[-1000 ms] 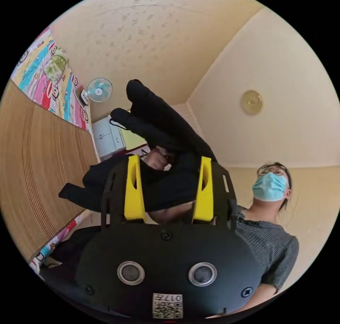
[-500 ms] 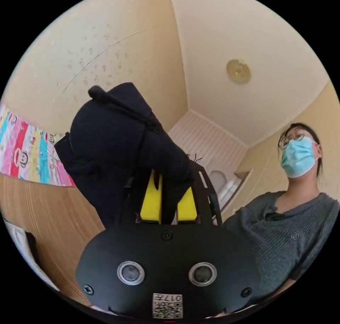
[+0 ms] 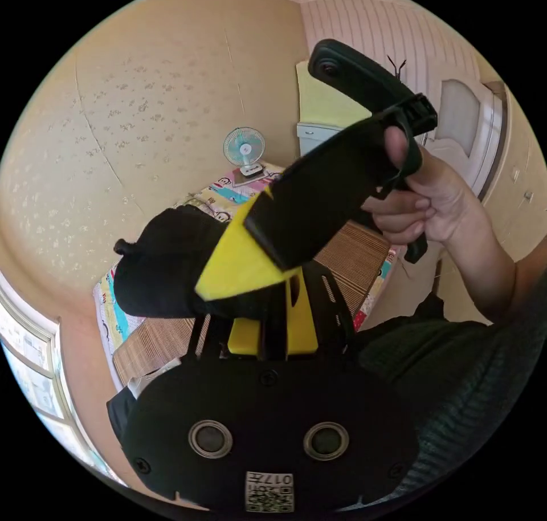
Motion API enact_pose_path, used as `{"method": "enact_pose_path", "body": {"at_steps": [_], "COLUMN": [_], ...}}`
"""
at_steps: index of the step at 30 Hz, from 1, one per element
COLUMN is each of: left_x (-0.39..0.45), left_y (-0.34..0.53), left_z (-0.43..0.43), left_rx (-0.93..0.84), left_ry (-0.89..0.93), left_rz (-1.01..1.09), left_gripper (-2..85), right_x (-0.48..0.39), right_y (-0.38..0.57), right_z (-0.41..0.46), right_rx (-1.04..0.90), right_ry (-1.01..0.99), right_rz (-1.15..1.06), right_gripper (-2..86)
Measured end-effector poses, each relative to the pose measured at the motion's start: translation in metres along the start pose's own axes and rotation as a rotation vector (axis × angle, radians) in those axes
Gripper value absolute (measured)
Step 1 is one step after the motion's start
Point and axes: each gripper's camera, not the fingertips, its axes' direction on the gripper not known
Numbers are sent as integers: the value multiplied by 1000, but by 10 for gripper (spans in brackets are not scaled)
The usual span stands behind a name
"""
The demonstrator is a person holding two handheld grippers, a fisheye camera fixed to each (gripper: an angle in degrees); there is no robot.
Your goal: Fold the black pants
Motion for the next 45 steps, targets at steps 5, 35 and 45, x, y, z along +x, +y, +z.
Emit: {"method": "enact_pose_path", "body": {"at_steps": [5,35,45], "left_x": [35,-158,-195], "left_y": [1,67,76], "left_z": [65,-37,-21], "left_rx": [-170,433,768], "left_ry": [-12,1068,1594], "left_rz": [24,-317,-388], "left_gripper": [56,254,75], "right_x": [26,-25,-41], "right_y": [-12,32,30], "right_z": [30,-244,-229], "right_rx": [-177,751,636], "right_ry": [34,-1526,-1474], "right_rz": [124,-1164,-1007], "right_gripper": [226,17,18]}}
